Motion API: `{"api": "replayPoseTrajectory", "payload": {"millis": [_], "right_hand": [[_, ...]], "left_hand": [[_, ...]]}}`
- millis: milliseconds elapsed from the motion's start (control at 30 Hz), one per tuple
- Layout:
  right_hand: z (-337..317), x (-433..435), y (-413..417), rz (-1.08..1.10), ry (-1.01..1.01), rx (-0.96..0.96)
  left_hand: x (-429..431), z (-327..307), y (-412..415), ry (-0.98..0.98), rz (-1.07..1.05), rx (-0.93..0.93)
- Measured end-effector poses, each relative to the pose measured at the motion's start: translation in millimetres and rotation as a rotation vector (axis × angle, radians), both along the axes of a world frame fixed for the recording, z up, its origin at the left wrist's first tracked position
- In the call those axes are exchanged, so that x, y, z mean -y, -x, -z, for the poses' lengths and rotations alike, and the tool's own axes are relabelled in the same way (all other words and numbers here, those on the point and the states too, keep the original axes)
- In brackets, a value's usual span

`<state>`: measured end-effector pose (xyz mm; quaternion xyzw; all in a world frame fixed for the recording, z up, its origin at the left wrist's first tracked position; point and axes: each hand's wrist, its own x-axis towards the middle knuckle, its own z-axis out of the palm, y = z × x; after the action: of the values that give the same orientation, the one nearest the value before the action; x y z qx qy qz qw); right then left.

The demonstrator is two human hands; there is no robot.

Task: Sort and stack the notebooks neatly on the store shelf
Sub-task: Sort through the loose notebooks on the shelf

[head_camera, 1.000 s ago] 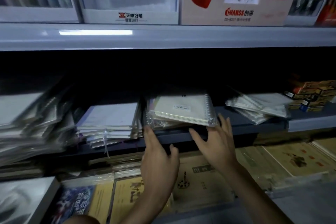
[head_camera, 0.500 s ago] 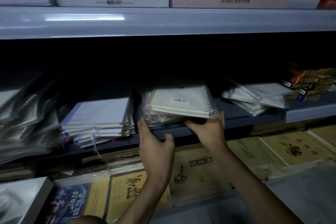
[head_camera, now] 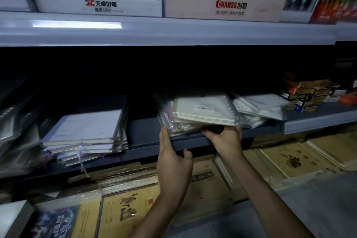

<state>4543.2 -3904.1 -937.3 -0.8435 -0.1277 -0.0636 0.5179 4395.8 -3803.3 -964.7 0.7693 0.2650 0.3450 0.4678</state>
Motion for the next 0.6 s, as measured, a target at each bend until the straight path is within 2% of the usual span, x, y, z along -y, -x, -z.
{"api": "replayPoseTrajectory", "payload": {"millis": [133, 267, 433, 533, 600], "right_hand": [[-7, -2, 9, 0.025, 0.019, -0.015], [-16, -2, 25, 0.068, 0.088, 0.113], [-8, 16, 50, 0.079, 0.453, 0.240], [-9, 24, 71, 0.007, 0.647, 0.214], [-10, 25, 86, -0.021, 0.702, 0.173]], "left_hand": [[-3, -8, -1, -0.042, 0.021, -0.015], [-17, -13, 6, -0.080, 0.052, -0.070], [-30, -18, 43, -0.101, 0.092, -0.099], [-36, -11, 73, -0.212, 0.136, -0.116], [-38, -5, 95, -0.317, 0.151, -0.168]]}}
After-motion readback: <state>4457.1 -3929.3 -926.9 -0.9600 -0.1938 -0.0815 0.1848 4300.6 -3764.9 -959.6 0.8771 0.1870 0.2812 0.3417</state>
